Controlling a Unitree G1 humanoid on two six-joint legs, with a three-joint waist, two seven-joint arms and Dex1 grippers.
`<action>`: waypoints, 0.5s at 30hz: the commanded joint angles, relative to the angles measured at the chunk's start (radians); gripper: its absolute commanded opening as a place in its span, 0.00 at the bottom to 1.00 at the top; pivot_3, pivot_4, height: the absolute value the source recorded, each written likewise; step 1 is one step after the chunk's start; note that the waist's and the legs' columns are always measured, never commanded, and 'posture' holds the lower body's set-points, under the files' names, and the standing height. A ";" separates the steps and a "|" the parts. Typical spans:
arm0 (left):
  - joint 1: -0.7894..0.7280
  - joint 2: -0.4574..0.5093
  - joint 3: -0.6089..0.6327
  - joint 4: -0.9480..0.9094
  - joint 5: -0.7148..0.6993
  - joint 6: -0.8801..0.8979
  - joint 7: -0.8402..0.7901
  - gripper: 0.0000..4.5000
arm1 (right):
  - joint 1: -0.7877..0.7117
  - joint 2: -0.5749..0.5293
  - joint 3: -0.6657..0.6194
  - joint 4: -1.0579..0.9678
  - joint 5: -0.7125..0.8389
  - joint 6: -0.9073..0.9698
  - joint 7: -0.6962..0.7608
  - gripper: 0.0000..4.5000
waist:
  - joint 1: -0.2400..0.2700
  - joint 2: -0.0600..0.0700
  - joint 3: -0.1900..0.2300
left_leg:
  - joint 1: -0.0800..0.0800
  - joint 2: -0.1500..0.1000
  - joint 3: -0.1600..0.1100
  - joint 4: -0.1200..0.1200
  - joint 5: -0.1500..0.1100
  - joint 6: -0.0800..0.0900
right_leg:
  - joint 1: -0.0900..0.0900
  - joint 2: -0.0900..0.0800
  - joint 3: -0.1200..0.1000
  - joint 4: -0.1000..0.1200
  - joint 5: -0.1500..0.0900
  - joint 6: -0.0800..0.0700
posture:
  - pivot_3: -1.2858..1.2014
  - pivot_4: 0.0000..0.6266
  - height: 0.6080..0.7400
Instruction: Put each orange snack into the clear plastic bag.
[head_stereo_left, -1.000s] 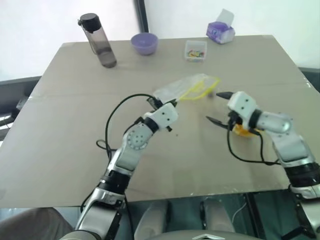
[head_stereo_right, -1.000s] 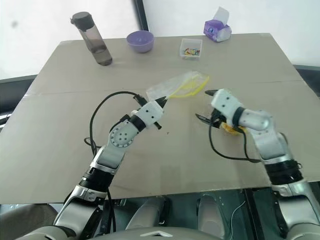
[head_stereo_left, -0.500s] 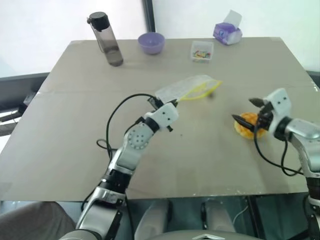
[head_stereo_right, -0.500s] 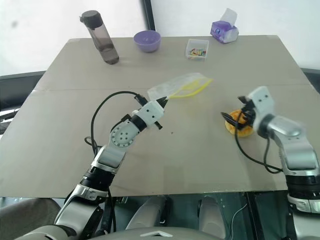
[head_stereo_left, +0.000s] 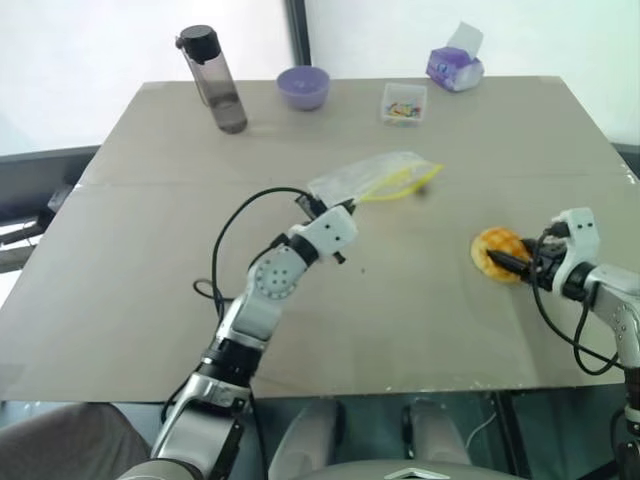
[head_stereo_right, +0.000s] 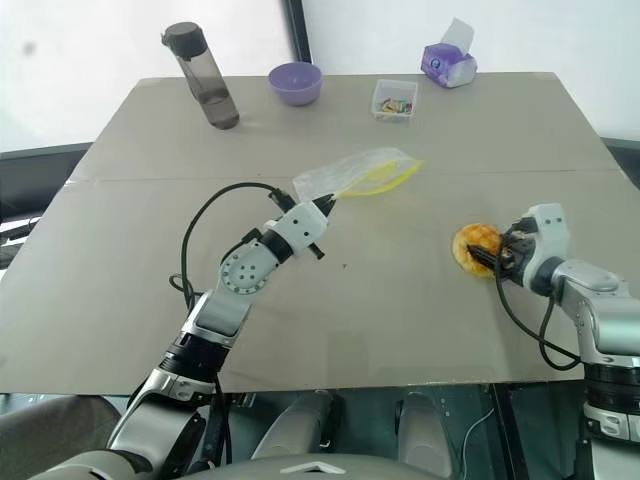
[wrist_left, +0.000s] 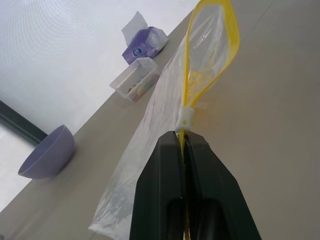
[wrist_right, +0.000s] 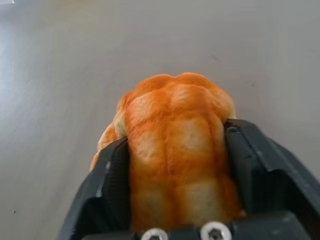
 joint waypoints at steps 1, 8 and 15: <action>-0.019 -0.003 -0.004 -0.014 -0.008 -0.010 0.001 0.00 | 0.018 -0.014 0.036 0.012 -0.016 -0.003 -0.001 0.31 | 0.000 0.000 0.000 | 0.000 0.000 0.000 0.000 0.000 0.000 | 0.000 0.000 0.000 0.000 0.000 0.000 | 0.52 0.24 1.00; -0.016 -0.001 -0.020 -0.007 0.008 -0.024 0.002 0.00 | -0.088 -0.001 0.019 -0.047 0.105 0.114 0.036 0.15 | -0.008 0.000 0.000 | 0.000 0.000 0.000 0.000 0.000 0.000 | 0.000 0.000 0.000 0.000 0.000 0.000 | 0.52 0.24 1.00; -0.021 0.010 -0.066 -0.008 0.044 -0.065 -0.003 0.00 | -0.275 0.064 0.042 -0.100 0.202 0.227 -0.012 0.15 | -0.008 0.000 0.000 | 0.000 0.000 0.001 0.000 0.000 0.000 | -0.001 0.000 0.001 0.000 0.000 0.000 | 0.52 0.24 1.00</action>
